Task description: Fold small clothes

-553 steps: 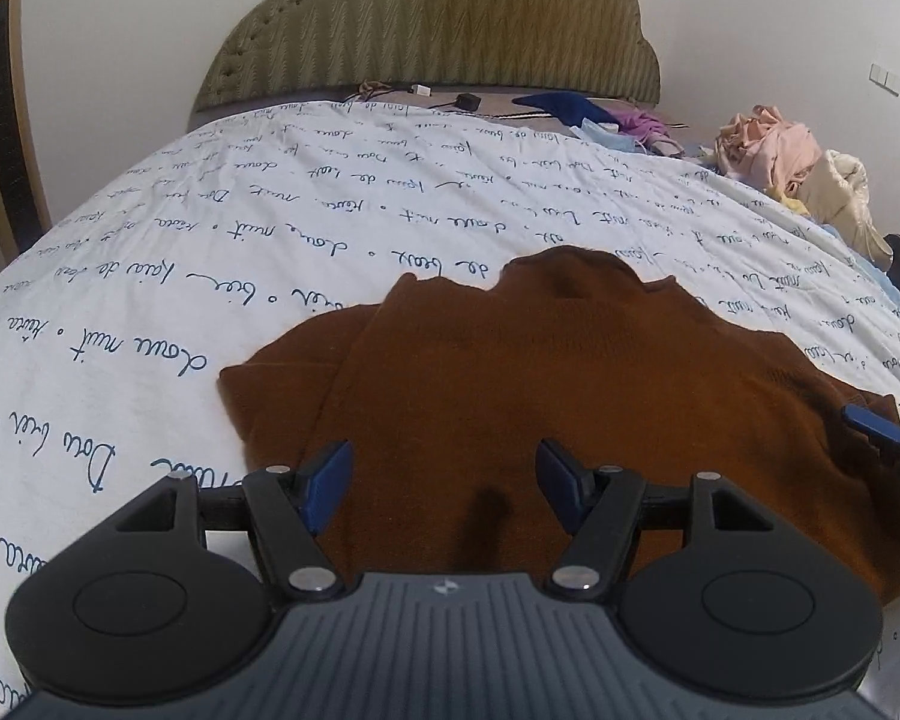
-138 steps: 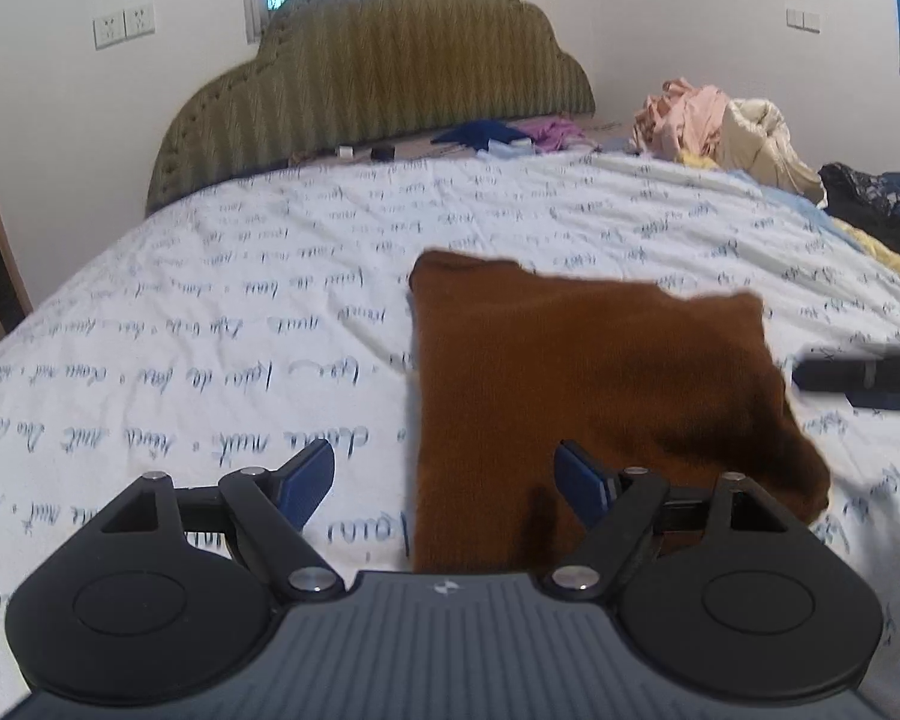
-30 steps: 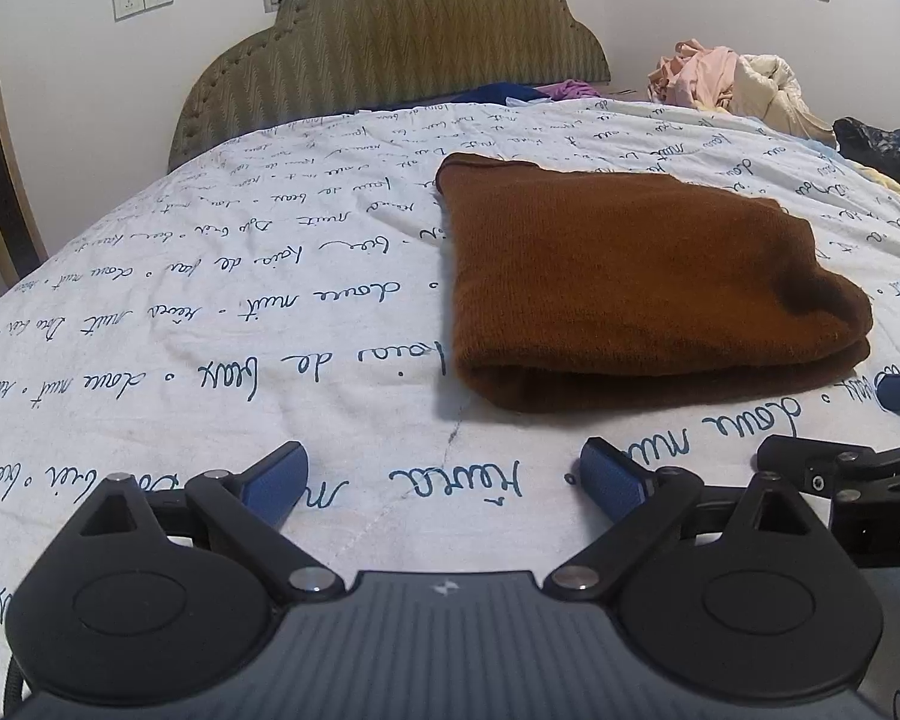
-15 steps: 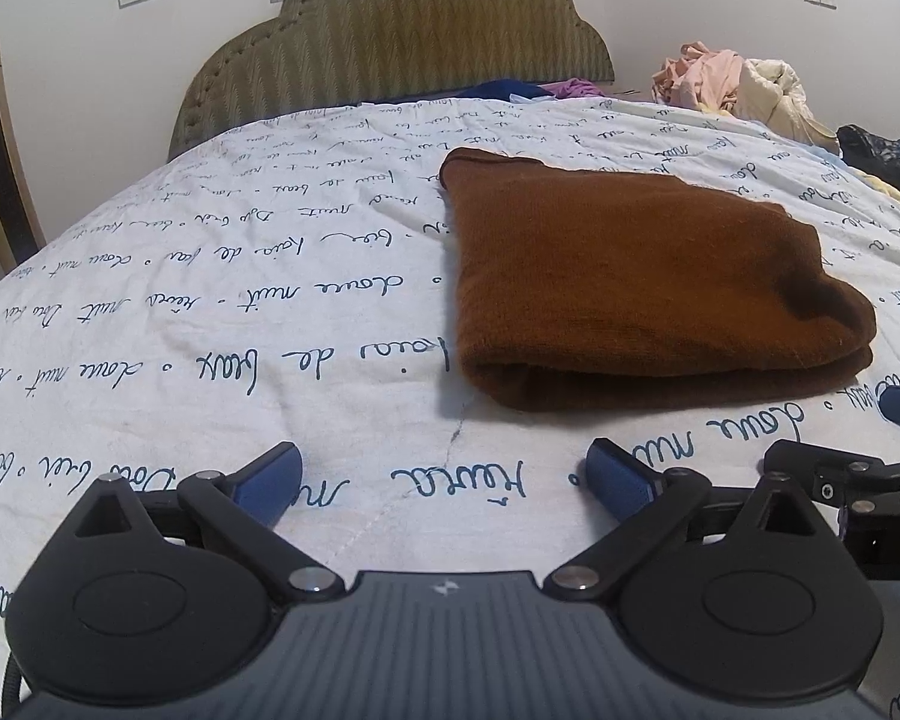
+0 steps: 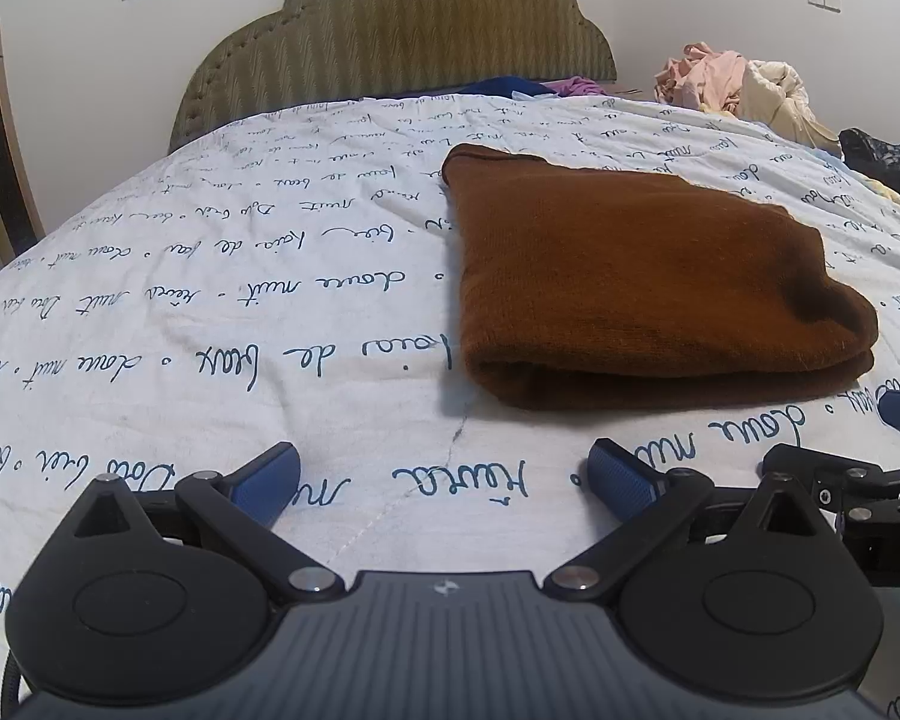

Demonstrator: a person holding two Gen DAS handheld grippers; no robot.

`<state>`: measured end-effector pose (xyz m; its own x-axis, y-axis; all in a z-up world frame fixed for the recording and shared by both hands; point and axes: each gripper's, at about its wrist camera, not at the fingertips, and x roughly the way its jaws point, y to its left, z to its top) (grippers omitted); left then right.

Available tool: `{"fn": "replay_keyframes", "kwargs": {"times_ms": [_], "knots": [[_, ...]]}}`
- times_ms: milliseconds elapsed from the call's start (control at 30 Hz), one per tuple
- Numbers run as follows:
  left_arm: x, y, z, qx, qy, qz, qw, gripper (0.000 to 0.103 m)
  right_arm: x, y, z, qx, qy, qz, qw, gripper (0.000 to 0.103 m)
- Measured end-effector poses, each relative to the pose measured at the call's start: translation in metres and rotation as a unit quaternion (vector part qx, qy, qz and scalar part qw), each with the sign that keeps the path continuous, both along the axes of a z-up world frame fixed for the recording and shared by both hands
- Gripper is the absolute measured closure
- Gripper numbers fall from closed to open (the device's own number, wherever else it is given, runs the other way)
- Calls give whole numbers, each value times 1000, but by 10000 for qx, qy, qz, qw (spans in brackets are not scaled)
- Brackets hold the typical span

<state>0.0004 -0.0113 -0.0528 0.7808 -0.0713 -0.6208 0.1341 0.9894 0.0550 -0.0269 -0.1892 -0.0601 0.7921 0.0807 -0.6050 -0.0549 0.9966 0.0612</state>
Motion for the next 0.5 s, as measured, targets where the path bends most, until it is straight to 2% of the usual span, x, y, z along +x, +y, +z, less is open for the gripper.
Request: {"fn": "replay_keyframes", "kwargs": {"times_ms": [500], "knots": [[1,1,-1,-32,21,1,10000,0,0,1,0,-21,4,5,10000,0]]}}
